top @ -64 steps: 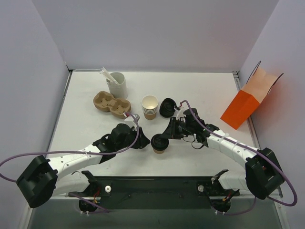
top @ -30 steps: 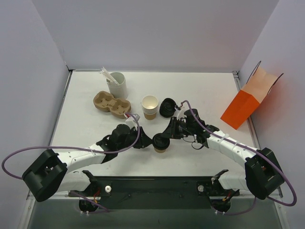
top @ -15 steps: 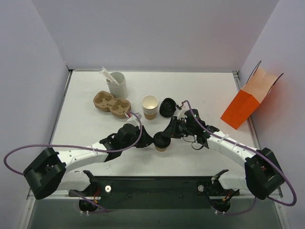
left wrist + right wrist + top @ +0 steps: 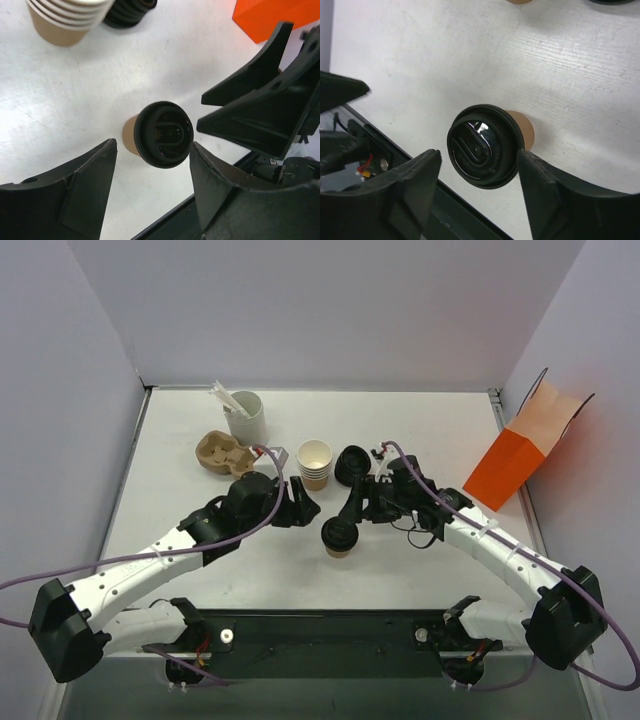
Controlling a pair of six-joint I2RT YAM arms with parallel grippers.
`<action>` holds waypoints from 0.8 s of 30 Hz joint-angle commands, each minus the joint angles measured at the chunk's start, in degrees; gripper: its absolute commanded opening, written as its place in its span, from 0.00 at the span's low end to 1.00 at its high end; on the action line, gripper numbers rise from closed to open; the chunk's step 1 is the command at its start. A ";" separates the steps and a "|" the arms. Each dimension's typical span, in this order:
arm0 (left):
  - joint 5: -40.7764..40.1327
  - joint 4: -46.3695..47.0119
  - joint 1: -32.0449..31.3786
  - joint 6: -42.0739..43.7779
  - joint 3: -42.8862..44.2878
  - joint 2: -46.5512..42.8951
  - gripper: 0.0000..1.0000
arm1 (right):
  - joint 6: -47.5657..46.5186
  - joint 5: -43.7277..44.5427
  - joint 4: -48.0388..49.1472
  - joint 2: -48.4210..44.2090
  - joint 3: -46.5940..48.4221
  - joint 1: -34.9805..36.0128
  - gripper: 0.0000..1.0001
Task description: Pack the takeout coffee
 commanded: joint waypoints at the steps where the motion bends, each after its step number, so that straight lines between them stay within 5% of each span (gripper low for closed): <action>1: -5.80 -9.54 1.93 6.42 1.98 -3.73 0.72 | -3.40 8.54 -8.91 -0.29 3.29 3.89 0.68; 2: -7.29 -10.35 2.71 6.86 1.19 -4.43 0.75 | -3.58 9.96 -9.71 0.06 3.81 5.03 0.81; 5: -14.49 -12.63 4.03 6.70 -3.10 -7.77 0.80 | -4.28 17.78 -12.26 2.00 5.83 10.22 0.91; 11: -17.69 -15.37 5.27 6.25 -7.43 -11.73 0.97 | -5.34 26.23 -15.42 7.70 10.14 17.69 0.93; 24: -18.12 -18.88 5.53 6.60 -9.63 -19.90 0.97 | -5.34 36.43 -21.49 15.53 17.62 22.97 0.93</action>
